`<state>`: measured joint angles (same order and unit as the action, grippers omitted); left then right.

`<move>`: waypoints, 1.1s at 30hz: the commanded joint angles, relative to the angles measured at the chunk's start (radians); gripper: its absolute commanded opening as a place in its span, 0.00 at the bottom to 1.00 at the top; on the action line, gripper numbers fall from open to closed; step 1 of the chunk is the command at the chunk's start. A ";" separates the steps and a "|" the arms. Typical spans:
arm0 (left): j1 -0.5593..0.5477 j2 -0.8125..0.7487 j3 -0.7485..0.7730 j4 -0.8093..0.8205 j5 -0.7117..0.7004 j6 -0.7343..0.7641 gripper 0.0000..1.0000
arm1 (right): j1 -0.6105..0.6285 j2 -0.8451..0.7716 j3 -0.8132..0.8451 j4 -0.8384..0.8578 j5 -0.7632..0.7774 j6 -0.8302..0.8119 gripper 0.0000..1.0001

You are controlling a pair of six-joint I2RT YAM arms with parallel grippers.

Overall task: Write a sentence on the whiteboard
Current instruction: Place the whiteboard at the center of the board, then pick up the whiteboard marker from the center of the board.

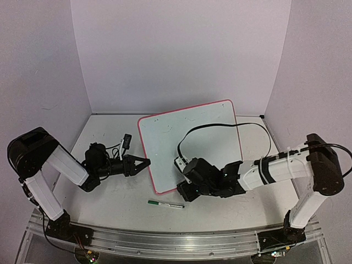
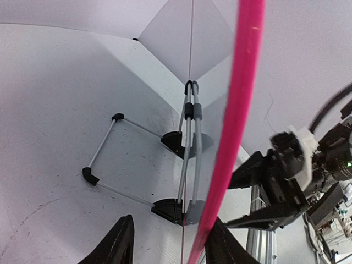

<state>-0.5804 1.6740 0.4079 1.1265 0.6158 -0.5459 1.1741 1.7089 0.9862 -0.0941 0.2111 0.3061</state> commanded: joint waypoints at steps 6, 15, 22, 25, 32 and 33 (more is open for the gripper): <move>0.023 -0.271 -0.012 -0.369 -0.207 0.077 0.66 | 0.048 0.063 0.101 0.081 -0.311 -0.462 0.53; 0.038 -0.591 -0.012 -0.729 -0.484 0.084 0.77 | 0.052 0.215 0.171 0.081 -0.268 -0.546 0.49; 0.037 -0.660 0.013 -0.774 -0.474 0.068 0.77 | 0.050 0.281 0.171 0.086 -0.255 -0.548 0.40; 0.037 -0.653 0.042 -0.787 -0.440 0.069 0.77 | 0.049 0.303 0.169 0.086 -0.251 -0.540 0.32; 0.037 -0.664 0.112 -0.812 -0.393 0.063 0.77 | 0.048 0.292 0.123 0.139 -0.263 -0.496 0.07; 0.037 -0.666 0.123 -0.815 -0.390 0.063 0.77 | 0.048 0.283 0.115 0.145 -0.258 -0.489 0.04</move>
<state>-0.5465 1.0279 0.4462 0.3188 0.1916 -0.4789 1.2256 1.9934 1.1255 0.0064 -0.0693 -0.2154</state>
